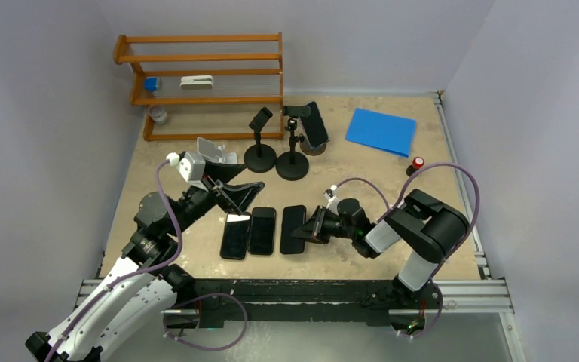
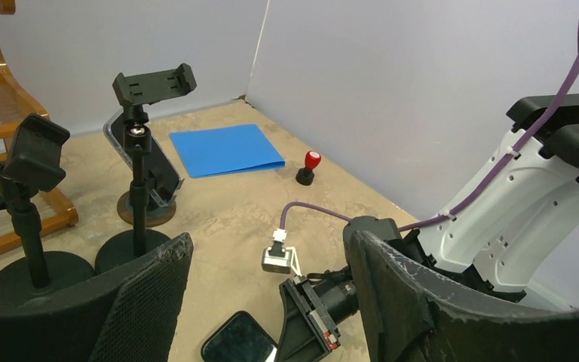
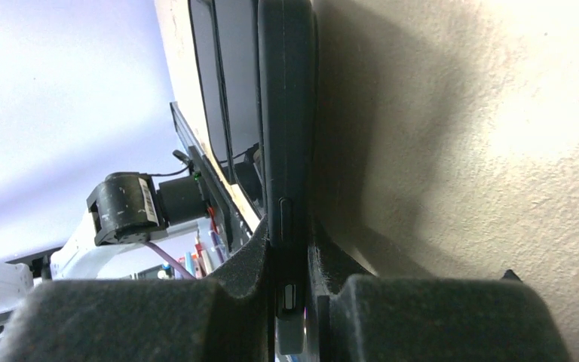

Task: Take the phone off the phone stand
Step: Place the phone at the center of the board.

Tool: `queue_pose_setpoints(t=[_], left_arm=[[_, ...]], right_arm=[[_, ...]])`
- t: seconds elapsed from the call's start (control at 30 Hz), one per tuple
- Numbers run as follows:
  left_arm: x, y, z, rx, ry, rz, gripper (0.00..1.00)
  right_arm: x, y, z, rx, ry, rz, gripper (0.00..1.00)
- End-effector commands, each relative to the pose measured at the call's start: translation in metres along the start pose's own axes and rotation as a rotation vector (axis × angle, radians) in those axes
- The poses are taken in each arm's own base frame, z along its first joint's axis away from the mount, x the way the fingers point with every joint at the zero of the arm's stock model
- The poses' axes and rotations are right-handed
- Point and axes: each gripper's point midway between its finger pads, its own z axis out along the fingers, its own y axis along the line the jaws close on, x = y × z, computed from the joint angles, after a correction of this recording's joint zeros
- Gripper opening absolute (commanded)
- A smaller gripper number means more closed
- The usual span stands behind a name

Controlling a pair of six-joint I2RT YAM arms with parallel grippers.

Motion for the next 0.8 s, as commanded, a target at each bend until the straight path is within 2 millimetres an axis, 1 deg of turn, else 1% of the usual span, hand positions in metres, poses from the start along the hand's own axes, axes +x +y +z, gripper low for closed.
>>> queue_pose_setpoints(t=[0.0, 0.13, 0.17, 0.37, 0.43, 0.57, 0.77], left_arm=[[-0.029, -0.011, -0.001, 0.022, -0.073, 0.017, 0.73], [-0.029, -0.01, -0.001, 0.022, -0.073, 0.017, 0.73], [-0.029, -0.01, -0.001, 0.021, -0.073, 0.017, 0.73], [-0.029, -0.01, -0.001, 0.019, -0.072, 0.016, 0.73], [-0.028, -0.01, 0.0, 0.02, -0.07, 0.016, 0.73], [-0.028, -0.01, 0.0, 0.019, -0.07, 0.016, 0.73], [-0.026, -0.009, 0.001, 0.017, -0.063, 0.013, 0.73]], right_arm=[[-0.002, 0.027, -0.001, -0.118, 0.009, 0.002, 0.0], [-0.003, 0.026, 0.001, -0.112, 0.014, 0.002, 0.0], [-0.003, 0.025, 0.002, -0.106, 0.011, -0.001, 0.04], [-0.01, 0.021, 0.003, -0.048, -0.02, -0.025, 0.34], [-0.012, 0.018, 0.002, -0.027, -0.03, -0.027, 0.4], [-0.015, 0.013, 0.002, 0.007, -0.043, -0.029, 0.46], [-0.02, 0.002, -0.002, 0.071, -0.078, -0.027, 0.49]])
